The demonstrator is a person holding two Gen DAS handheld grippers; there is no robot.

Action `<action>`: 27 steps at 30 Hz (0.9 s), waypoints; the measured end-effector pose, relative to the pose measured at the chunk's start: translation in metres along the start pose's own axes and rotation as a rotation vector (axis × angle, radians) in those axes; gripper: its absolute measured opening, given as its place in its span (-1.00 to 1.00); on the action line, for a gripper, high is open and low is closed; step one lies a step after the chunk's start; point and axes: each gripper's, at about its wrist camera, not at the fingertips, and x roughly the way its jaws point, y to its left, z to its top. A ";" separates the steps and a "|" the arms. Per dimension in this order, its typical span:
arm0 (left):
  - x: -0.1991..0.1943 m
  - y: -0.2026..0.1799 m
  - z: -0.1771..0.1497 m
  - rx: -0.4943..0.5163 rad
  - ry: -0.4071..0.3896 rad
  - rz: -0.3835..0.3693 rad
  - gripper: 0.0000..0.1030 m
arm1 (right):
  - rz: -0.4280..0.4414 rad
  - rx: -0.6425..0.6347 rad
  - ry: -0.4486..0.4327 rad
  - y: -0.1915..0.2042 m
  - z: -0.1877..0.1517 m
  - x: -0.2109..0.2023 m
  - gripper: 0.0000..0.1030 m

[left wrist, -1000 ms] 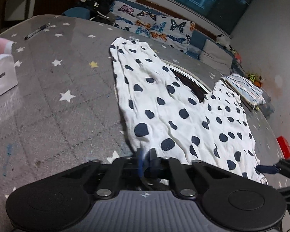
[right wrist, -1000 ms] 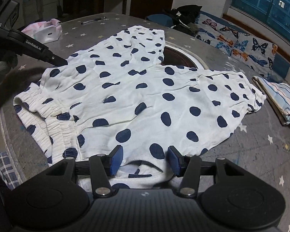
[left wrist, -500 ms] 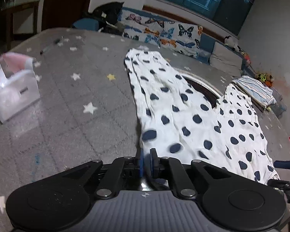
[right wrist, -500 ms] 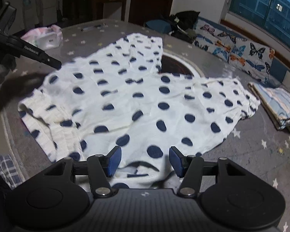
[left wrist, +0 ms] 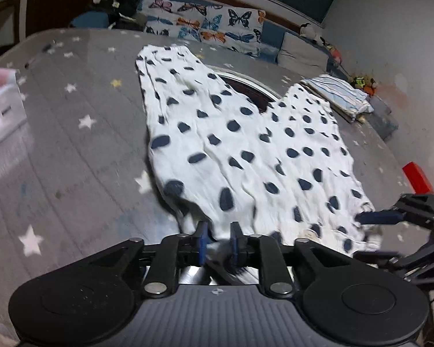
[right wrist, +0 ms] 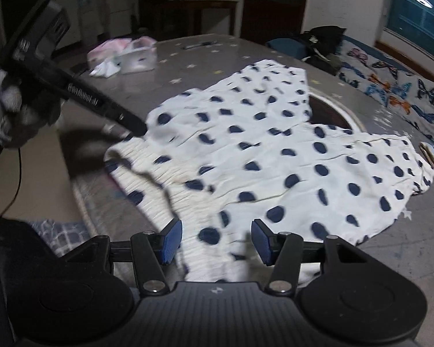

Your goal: Fold clothes

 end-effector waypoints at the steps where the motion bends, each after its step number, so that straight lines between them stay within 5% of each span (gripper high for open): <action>1: -0.004 -0.002 -0.002 0.004 -0.006 -0.013 -0.58 | 0.001 -0.007 0.003 0.002 -0.001 0.000 -0.05; 3: -0.011 -0.010 -0.006 0.055 -0.020 -0.053 -0.53 | 0.004 -0.011 0.012 0.006 -0.004 0.000 -0.07; 5: -0.015 -0.021 -0.013 0.139 -0.020 -0.070 -0.24 | 0.002 -0.010 0.014 0.007 -0.005 0.001 -0.07; 8: -0.013 -0.031 -0.022 0.216 -0.013 -0.037 -0.26 | -0.018 -0.023 -0.004 0.009 -0.002 0.002 -0.13; 18: -0.016 -0.034 -0.031 0.251 -0.020 -0.043 -0.23 | 0.017 -0.098 -0.015 0.027 0.014 0.029 -0.25; 22: -0.013 -0.039 -0.035 0.298 -0.023 -0.022 -0.23 | -0.001 -0.116 -0.014 0.032 0.016 0.035 -0.65; 27: -0.008 -0.044 -0.039 0.359 -0.026 -0.003 -0.11 | -0.032 -0.102 -0.043 0.025 0.018 0.021 -0.91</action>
